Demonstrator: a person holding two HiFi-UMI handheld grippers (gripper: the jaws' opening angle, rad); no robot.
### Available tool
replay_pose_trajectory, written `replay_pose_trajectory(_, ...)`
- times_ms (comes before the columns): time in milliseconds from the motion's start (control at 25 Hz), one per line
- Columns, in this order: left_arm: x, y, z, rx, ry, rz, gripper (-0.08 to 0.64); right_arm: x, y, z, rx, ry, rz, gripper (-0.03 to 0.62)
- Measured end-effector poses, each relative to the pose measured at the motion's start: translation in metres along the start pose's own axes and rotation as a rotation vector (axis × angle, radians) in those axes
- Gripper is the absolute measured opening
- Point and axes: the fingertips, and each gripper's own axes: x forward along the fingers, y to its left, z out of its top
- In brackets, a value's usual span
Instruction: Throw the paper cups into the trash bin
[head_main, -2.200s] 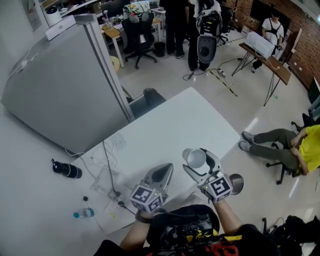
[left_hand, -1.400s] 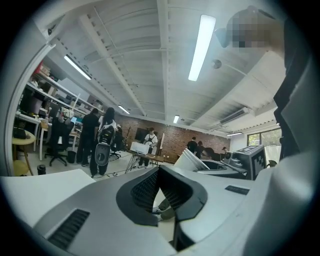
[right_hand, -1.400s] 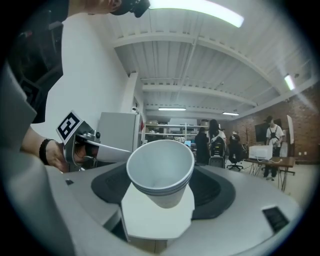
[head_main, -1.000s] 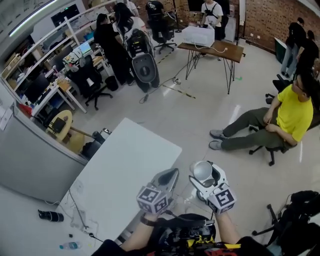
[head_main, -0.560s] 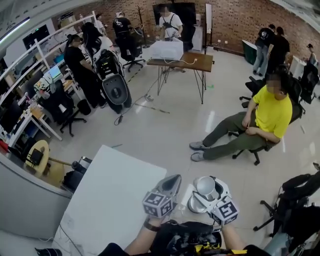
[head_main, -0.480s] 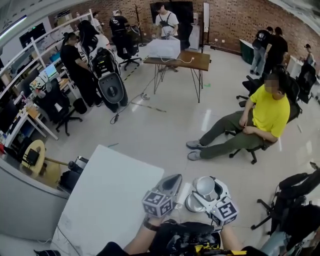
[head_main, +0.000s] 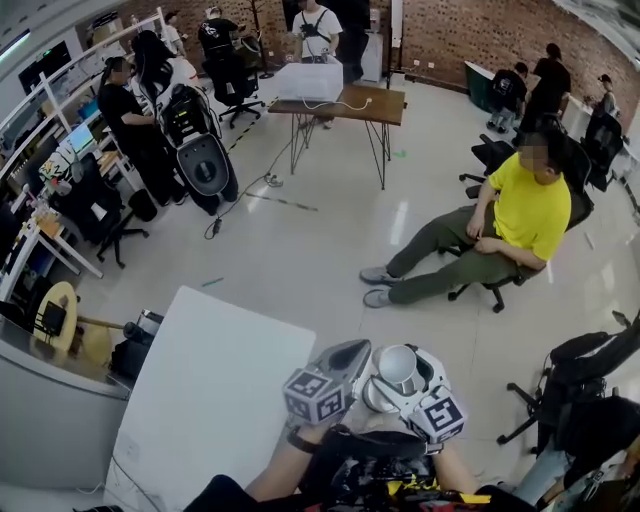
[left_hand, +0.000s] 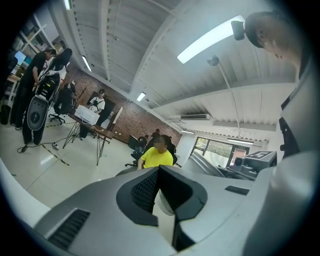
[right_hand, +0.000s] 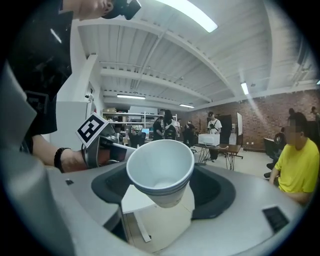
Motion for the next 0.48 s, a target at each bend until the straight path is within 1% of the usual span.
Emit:
replay_pose_trajectory(80,0.010,-0.007,0.003,0.007,0.006,-0.010,0.000,-0.004,-0.011,0.000,0.029,-0.010,-0.010,0.374)
replay_pose_trajectory(200,0.024,-0.016,-0.001,0.016,0.021,-0.022,0.000,-0.012,-0.029,-0.004,0.133,-0.030,-0.024,0.374)
replay_pose_trajectory(280,0.030,-0.017,-0.010,0.019,0.039,-0.023,0.000,-0.015,-0.038,-0.010,0.186,-0.038,-0.042,0.376)
replay_pose_trajectory(400,0.034,-0.014,-0.023,0.005,0.071,-0.012,0.000,-0.018,-0.048,-0.022,0.200,-0.025,-0.080,0.374)
replay_pose_trajectory(480,0.041,-0.010,-0.034,0.000,0.099,0.001,0.000,-0.018,-0.057,-0.031,0.204,-0.003,-0.088,0.374)
